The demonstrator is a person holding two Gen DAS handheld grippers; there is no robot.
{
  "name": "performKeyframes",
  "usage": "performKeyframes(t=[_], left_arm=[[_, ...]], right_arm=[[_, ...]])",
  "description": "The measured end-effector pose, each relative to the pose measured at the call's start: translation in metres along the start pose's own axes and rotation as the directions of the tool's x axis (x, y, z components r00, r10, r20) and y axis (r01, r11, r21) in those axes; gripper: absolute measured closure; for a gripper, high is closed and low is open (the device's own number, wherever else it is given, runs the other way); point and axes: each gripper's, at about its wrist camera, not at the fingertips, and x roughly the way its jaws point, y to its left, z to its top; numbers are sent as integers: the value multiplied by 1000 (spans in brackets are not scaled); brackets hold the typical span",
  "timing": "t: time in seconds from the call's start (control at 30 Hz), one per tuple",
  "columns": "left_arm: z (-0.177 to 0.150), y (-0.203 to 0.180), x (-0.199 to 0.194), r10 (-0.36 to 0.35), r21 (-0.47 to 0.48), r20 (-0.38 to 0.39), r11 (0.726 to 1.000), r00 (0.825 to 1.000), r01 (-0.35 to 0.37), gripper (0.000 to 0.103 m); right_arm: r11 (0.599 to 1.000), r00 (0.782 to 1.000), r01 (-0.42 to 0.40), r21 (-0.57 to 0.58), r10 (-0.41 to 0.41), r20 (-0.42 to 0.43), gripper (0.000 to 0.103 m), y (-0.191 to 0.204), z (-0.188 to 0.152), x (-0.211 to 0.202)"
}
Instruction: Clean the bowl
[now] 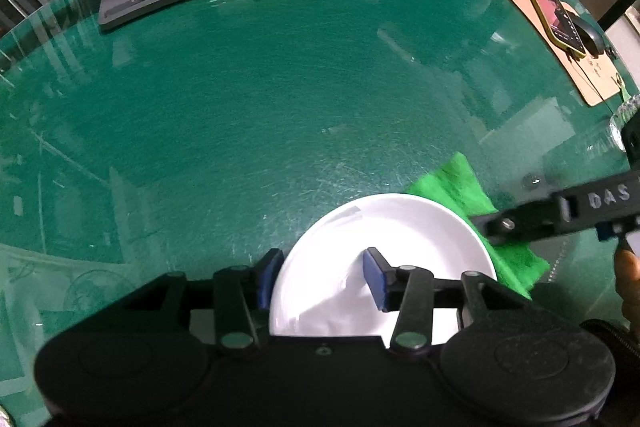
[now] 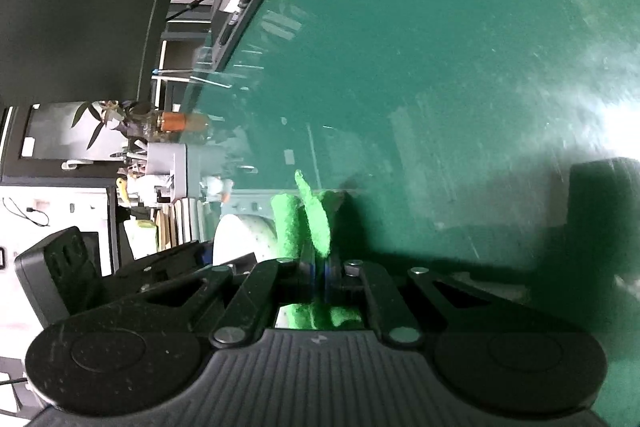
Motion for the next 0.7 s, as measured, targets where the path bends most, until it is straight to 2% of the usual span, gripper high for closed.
performKeyframes(t=[0.23, 0.3, 0.33, 0.4, 0.47, 0.5, 0.53, 0.7], left_arm=[[-1, 0, 0, -2, -14, 2, 1000, 1000, 2, 57], [-1, 0, -1, 6, -26, 0, 1000, 1000, -6, 60], [-2, 0, -3, 30, -43, 4, 999, 1000, -29, 64], [-7, 0, -11, 66, -73, 23, 995, 998, -64, 64], [-16, 2, -17, 59, -101, 28, 993, 998, -56, 66], [-20, 2, -18, 56, -111, 23, 992, 998, -54, 70], [-24, 3, -17, 67, -113, 11, 992, 998, -65, 83], [-23, 7, -15, 58, -121, 38, 991, 998, -53, 81]], right_arm=[[996, 998, -54, -64, 55, 10, 97, 30, 25, 36], [995, 999, -52, -83, 53, 4, 97, 36, 27, 41], [995, 999, -51, -86, 51, 0, 98, 36, 29, 42], [996, 999, -40, -84, 40, -1, 98, 34, 31, 42], [996, 1000, -29, -85, 29, 2, 98, 31, 32, 40], [996, 1000, -23, -82, 23, 6, 98, 30, 32, 38], [996, 1000, -23, -82, 24, 8, 98, 29, 33, 38], [993, 1000, -22, -112, 22, -6, 97, 34, 28, 36]])
